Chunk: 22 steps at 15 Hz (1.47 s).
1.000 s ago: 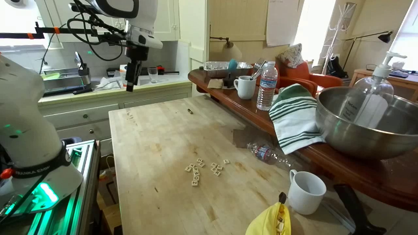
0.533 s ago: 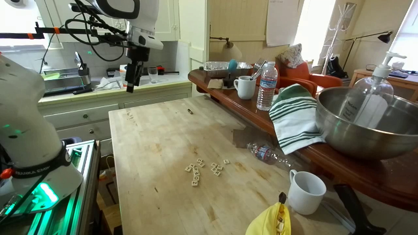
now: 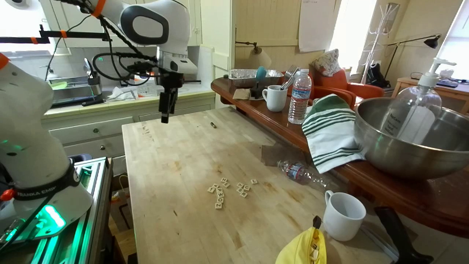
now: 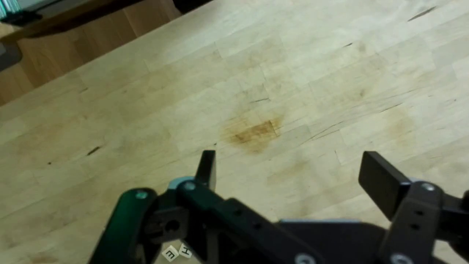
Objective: Use the tile letters to spell the word hey
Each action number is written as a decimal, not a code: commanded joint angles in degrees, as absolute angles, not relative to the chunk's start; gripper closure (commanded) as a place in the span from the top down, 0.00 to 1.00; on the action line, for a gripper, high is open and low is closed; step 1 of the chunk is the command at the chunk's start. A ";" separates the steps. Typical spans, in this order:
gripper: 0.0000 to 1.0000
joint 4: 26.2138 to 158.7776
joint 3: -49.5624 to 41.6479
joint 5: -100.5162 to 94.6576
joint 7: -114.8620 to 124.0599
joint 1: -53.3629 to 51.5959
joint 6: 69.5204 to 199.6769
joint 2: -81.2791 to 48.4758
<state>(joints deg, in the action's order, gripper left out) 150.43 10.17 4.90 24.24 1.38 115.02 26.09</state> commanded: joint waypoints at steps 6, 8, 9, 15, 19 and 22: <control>1.00 152.13 4.11 -9.01 6.23 2.17 132.95 15.09; 1.00 151.45 2.63 -11.98 5.44 3.64 135.17 11.71; 1.00 151.13 1.89 -13.13 4.66 4.15 135.76 10.17; 1.00 150.97 -0.07 -12.84 5.15 4.36 135.76 8.37; 1.00 150.38 -0.11 -12.83 5.36 4.36 135.76 7.80; 1.00 150.45 -0.47 -12.79 4.62 4.54 137.98 6.98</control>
<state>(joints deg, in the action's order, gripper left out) 150.37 0.49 -12.76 5.29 4.98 135.97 7.78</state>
